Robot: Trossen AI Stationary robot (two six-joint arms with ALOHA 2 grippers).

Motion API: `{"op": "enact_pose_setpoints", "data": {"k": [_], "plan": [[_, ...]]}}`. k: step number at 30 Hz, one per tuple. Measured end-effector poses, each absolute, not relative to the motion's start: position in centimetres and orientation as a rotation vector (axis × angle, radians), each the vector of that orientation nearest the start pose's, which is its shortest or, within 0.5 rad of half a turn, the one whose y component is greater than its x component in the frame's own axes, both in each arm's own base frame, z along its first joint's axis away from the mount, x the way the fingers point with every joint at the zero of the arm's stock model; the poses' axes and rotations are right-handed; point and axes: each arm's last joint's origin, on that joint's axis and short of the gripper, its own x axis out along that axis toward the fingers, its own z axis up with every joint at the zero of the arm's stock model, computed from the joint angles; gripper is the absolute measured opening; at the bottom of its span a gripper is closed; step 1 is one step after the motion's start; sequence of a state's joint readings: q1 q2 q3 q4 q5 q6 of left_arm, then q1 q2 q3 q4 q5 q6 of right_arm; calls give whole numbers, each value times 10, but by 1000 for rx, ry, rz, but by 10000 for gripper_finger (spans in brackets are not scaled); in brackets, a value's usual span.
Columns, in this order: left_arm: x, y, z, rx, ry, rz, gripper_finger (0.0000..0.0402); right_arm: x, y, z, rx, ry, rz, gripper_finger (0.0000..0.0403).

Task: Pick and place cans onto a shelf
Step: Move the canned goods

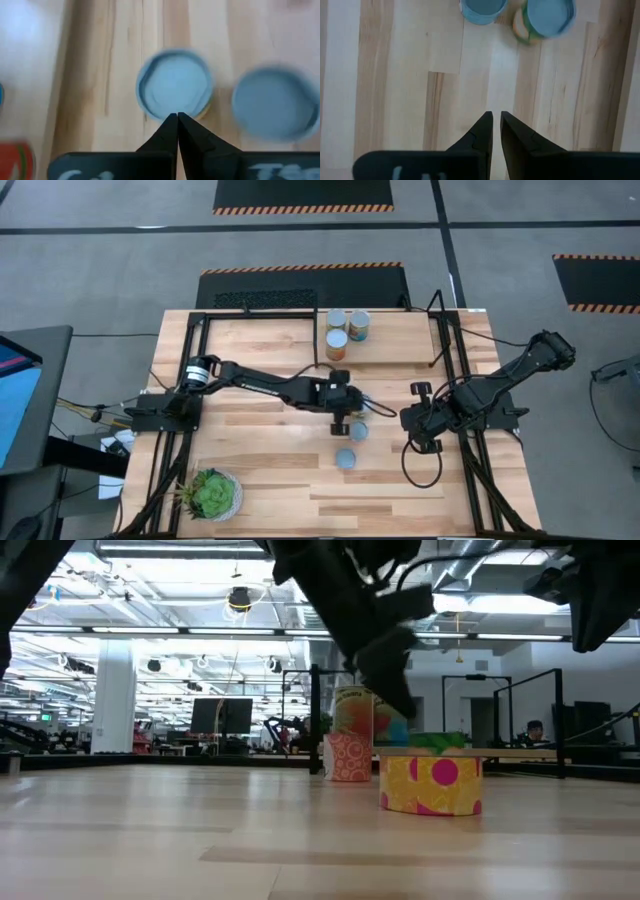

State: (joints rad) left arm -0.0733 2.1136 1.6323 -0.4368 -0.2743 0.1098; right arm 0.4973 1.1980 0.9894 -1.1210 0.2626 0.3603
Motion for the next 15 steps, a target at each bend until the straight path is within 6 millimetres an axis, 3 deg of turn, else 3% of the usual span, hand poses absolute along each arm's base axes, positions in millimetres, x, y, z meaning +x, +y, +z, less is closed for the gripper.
{"op": "enact_pose_setpoints", "data": {"k": [3, 8, 15], "plan": [[458, -29, 199, 278, 940, 128, 0, 178, 88, 264, -183, 1240, -26, 60], [437, -34, 198, 291, 1198, 172, 0, 178, 88, 264, -183, 1239, -26, 60], [413, -22, 187, 291, 1424, 294, 0, 178, 88, 264, -183, 1239, -26, 60]]}}
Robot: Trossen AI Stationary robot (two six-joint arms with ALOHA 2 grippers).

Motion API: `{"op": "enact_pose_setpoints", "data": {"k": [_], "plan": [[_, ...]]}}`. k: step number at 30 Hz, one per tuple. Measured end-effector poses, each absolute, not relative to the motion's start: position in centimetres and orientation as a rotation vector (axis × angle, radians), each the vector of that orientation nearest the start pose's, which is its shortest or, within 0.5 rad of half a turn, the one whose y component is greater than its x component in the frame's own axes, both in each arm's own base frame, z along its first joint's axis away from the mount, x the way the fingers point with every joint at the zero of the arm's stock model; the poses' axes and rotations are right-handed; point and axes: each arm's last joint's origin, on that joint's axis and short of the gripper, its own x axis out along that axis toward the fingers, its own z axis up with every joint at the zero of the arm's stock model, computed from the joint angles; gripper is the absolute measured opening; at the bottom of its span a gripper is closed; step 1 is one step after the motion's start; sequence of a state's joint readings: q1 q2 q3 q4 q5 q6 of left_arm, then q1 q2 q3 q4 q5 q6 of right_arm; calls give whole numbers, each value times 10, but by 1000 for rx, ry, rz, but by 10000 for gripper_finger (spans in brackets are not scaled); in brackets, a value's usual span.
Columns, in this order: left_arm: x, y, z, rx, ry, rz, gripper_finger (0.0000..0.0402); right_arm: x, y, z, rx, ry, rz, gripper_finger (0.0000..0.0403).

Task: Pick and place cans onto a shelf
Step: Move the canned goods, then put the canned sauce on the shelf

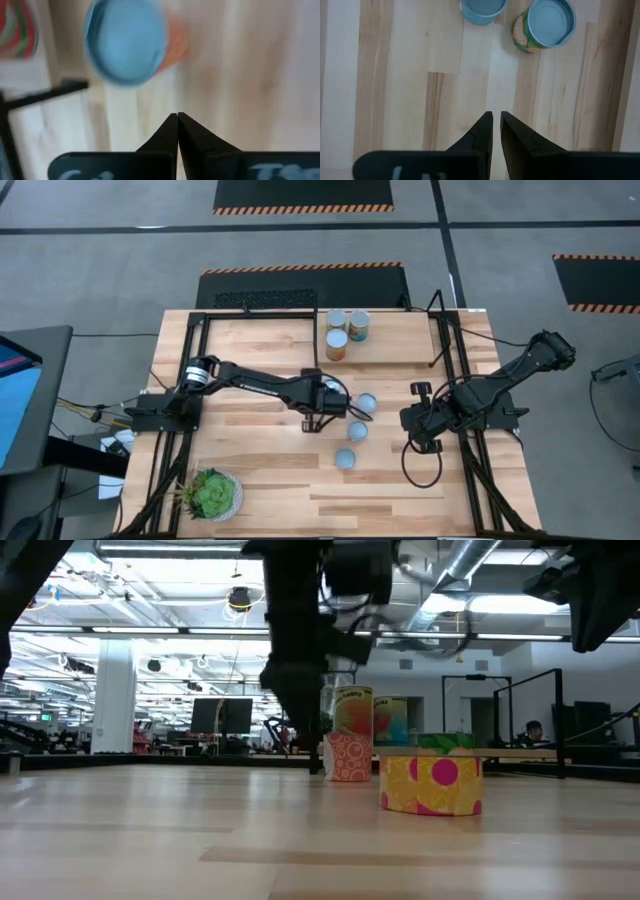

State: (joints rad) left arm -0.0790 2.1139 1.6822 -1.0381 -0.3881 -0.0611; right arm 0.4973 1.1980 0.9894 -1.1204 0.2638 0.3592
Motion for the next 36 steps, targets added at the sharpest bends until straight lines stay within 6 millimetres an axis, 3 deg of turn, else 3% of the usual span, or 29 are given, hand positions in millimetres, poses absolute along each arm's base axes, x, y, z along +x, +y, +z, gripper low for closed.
{"op": "enact_pose_setpoints", "data": {"k": [5, 9, 12, 15, 19, 25, 31, 36], "plan": [[412, -4, 173, 324, 1408, 365, 0, 179, 88, 264, -183, 1238, -25, 60], [429, 4, 171, 338, 1238, 352, 0, 179, 88, 264, -182, 1237, -25, 60], [442, -1, 181, 352, 1115, 308, 0, 179, 88, 264, -182, 1237, -25, 60], [444, -11, 186, 364, 1106, 266, 0, 179, 88, 264, -182, 1237, -25, 60], [429, -20, 184, 346, 1257, 274, 0, 180, 87, 265, -216, 1207, -73, 60], [402, -31, 180, 267, 1489, 362, 0, 192, 76, 270, -243, 1028, -310, 60], [376, -36, 177, 383, 1691, 420, 0, 212, 46, 275, -113, 933, -450, 60], [354, -32, 165, 376, 1684, 492, 0, 221, 18, 275, -87, 985, -378, 60]]}}
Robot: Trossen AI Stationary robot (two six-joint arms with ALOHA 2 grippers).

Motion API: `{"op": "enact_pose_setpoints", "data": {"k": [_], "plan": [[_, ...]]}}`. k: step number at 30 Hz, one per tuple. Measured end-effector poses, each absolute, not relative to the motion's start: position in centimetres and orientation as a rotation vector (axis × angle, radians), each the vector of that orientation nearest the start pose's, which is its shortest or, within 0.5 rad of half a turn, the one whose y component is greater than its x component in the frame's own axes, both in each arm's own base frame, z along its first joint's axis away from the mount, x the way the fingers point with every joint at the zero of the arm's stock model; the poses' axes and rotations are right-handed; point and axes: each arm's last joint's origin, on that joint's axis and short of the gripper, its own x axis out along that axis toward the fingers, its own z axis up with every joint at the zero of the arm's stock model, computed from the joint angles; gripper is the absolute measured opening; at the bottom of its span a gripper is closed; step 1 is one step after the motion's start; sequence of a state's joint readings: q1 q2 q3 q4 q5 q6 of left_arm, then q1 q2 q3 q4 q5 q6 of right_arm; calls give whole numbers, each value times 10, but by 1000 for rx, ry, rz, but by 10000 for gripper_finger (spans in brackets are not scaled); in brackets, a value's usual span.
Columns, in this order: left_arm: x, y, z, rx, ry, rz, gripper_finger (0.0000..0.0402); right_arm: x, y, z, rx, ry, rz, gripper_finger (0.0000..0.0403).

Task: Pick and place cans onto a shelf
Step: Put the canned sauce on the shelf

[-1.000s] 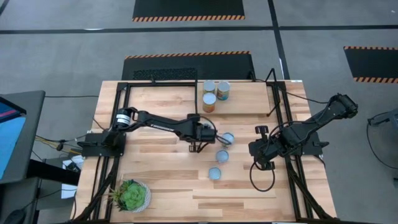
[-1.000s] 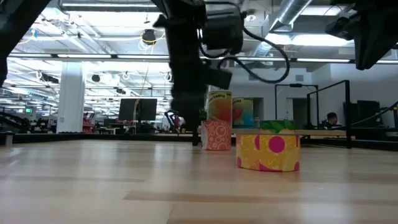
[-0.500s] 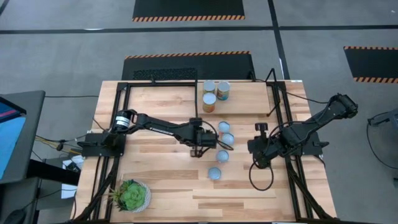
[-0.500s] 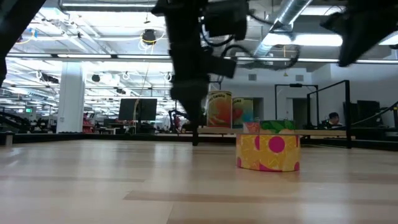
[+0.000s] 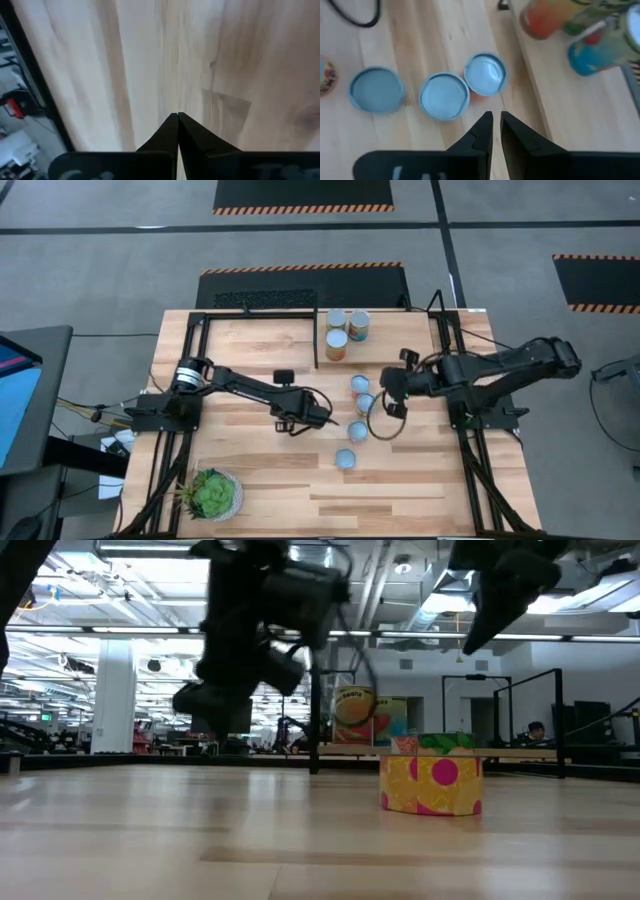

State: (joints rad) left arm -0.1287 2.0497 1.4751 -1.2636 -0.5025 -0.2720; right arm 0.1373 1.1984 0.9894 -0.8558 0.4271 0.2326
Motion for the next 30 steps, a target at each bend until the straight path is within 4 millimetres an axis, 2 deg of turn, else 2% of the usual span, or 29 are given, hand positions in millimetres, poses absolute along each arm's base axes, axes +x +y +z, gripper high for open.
{"op": "enact_pose_setpoints", "data": {"k": [4, 9, 12, 17, 22, 30], "plan": [[331, -30, 155, 314, 1612, 535, 0, 229, 3, 278, -96, 955, -301, 60], [307, -26, 159, 239, 1411, 551, 0, 243, -13, 275, -137, 926, -240, 60], [289, -22, 165, 211, 1287, 548, 0, 256, -23, 263, -98, 950, -237, 60], [263, -11, 174, 130, 1076, 550, 0, 274, -44, 232, -110, 1072, -275, 60], [256, -7, 185, 46, 918, 542, 0, 283, -60, 213, -158, 1128, -211, 60], [258, -7, 183, 97, 925, 495, 0, 297, -66, 217, -291, 1079, -100, 79]]}}
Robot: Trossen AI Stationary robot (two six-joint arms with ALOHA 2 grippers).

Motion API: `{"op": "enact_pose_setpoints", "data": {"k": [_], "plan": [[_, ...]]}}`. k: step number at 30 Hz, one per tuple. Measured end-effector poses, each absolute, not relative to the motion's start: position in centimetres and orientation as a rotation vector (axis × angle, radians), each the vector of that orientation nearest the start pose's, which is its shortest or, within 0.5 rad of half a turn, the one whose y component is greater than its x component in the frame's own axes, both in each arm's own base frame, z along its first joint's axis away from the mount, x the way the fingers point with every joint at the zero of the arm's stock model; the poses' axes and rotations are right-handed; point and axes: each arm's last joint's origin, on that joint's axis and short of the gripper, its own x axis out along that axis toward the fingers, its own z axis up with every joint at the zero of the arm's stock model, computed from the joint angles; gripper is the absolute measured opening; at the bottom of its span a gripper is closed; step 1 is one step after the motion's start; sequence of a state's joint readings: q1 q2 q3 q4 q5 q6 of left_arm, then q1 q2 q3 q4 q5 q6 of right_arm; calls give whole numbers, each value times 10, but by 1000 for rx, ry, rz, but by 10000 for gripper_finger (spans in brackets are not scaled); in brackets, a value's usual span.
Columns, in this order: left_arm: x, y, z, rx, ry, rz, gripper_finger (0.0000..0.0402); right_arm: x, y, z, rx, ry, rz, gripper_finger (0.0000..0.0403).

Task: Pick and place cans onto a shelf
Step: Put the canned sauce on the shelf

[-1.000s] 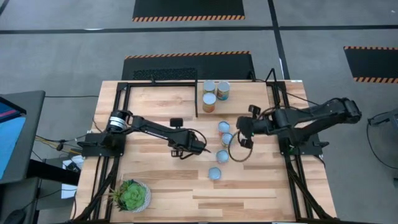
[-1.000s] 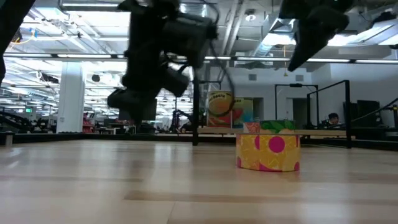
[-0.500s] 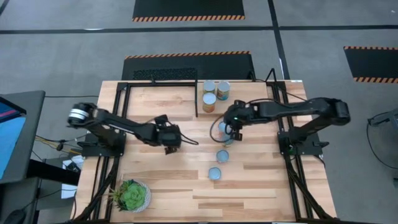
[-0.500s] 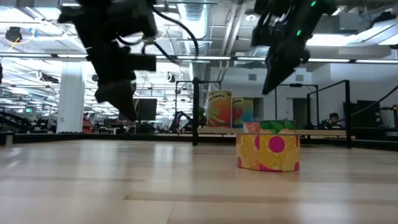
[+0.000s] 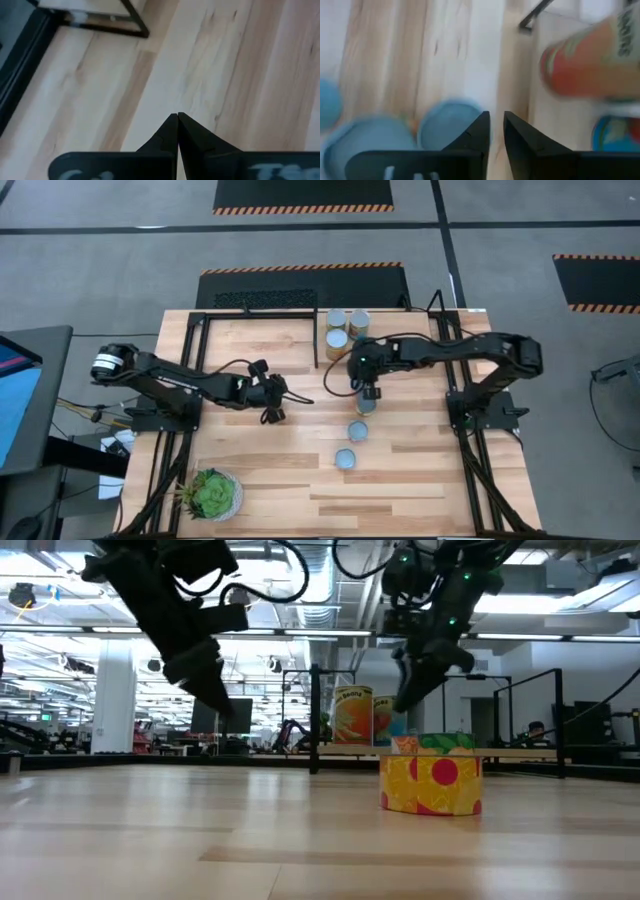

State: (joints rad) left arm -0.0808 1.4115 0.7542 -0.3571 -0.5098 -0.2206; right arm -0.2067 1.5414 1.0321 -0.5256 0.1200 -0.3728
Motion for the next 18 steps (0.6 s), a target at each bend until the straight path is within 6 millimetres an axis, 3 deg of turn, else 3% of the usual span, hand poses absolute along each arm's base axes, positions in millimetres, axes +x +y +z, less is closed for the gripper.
{"op": "enact_pose_setpoints", "data": {"k": [11, 18], "plan": [[260, -7, 175, 94, 970, 484, 0, 320, -69, 200, -274, 1203, -53, 169], [260, -7, 175, 92, 968, 483, 0, 327, -67, 201, -323, 1221, -9, 191]]}}
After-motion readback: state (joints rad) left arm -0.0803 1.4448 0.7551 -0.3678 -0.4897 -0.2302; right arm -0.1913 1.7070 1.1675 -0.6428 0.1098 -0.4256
